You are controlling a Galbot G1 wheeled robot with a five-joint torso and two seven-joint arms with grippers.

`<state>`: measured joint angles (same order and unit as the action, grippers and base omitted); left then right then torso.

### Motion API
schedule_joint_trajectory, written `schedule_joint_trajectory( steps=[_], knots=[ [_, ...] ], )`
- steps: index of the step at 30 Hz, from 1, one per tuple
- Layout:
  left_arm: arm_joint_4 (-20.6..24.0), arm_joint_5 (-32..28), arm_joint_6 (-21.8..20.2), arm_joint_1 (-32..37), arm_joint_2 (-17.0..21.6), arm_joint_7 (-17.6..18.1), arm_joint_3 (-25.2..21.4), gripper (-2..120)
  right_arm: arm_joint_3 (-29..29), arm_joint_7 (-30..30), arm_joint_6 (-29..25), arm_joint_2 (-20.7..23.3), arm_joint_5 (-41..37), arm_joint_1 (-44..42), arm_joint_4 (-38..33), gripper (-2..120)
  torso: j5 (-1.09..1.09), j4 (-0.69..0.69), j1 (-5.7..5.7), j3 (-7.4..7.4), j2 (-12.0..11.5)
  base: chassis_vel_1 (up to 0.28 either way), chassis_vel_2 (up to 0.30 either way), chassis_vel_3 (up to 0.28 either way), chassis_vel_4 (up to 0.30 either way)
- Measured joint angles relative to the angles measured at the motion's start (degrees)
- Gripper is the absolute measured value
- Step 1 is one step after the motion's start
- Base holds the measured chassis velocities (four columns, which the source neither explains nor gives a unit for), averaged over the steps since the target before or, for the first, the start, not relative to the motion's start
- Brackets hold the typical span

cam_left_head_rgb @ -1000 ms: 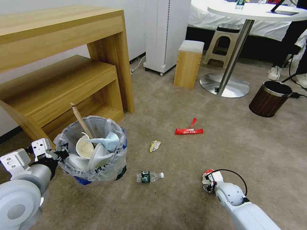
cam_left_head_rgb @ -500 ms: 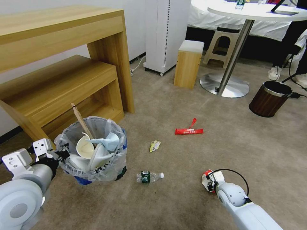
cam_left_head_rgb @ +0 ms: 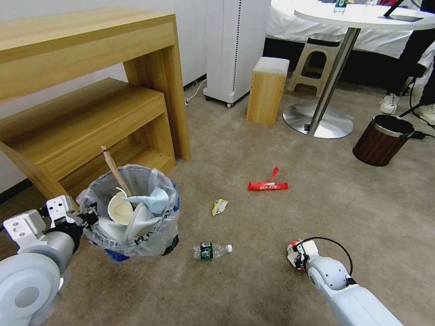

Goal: Pick up the trash bin and place the garbage on the floor into it.

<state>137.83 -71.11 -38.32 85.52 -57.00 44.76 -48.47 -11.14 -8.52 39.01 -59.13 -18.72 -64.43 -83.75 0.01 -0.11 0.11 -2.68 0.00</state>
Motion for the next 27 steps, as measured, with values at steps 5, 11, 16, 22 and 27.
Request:
schedule_joint_trajectory(
  steps=[5,11,16,22,27],
  knots=[
    [0.0,-0.1,0.0,-0.1,0.1,0.0,0.2,1,-0.7,-0.1,-2.7,0.4,0.6,-0.4,-1.9,0,-0.01,0.0,0.0,0.0,0.0,0.0,0.0,0.0,0.0],
    [0.2,-0.3,0.0,0.0,0.1,0.1,0.9,1,-2.0,1.7,-19.2,0.9,0.3,0.4,-4.8,0,0.01,0.0,0.0,0.0,0.0,0.0,0.0,0.0,0.0],
    [1.1,-1.6,0.0,0.4,0.1,0.1,2.4,1,-3.6,10.2,-32.1,3.0,-6.6,2.6,-11.1,0,-0.01,0.01,0.0,0.0,0.0,0.0,0.0,0.0,0.0],
    [2.7,-4.9,-0.9,0.8,0.3,-0.5,4.7,1,-1.9,30.6,-48.6,5.4,-12.5,5.2,-14.9,0,-0.01,0.0,0.0,0.0,0.0,0.0,0.0,0.0,0.0],
    [2.7,-7.9,-2.4,1.3,1.1,-0.9,7.3,1,4.4,49.2,-54.7,5.4,-21.4,11.3,-14.8,0,-0.01,0.0,0.0,0.0,0.0,0.0,0.0,0.0,0.0]
  ],
)
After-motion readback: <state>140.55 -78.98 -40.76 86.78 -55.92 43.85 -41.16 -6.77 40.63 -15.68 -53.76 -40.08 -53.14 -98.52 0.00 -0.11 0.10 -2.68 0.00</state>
